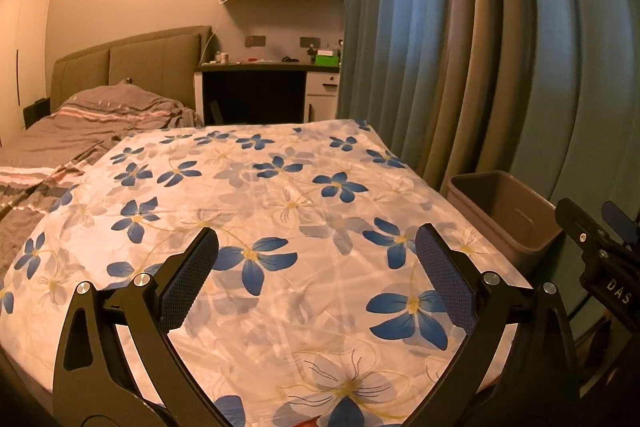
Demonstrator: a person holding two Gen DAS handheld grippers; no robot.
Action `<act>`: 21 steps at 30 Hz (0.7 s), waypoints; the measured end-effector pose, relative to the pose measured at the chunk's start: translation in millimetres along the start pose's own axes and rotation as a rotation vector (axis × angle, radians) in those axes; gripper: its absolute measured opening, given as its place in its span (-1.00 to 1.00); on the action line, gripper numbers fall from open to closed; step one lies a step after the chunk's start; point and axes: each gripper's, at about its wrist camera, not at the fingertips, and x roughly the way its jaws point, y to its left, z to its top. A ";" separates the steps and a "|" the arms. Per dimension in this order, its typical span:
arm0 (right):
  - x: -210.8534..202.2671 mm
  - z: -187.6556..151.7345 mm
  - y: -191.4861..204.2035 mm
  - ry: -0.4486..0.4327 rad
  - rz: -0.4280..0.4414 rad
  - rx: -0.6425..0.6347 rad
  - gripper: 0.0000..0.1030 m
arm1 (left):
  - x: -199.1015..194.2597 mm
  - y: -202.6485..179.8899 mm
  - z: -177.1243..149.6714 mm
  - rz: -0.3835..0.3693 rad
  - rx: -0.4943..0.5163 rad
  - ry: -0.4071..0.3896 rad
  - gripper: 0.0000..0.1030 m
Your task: Collect trash
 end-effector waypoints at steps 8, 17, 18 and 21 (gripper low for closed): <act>-1.1 -0.3 -1.6 -0.004 0.000 0.001 0.89 | 0.1 -0.7 0.1 0.001 -0.001 0.000 0.89; -0.9 -0.1 -1.8 -0.003 0.002 0.002 0.89 | 0.0 -0.6 0.1 0.001 -0.001 0.000 0.89; -1.0 -0.3 -2.1 -0.003 0.002 0.002 0.89 | -0.1 -0.1 0.1 0.001 -0.001 0.001 0.89; -1.0 -0.2 -2.1 -0.002 0.002 0.002 0.89 | -0.1 -1.1 -0.1 0.001 -0.001 0.001 0.89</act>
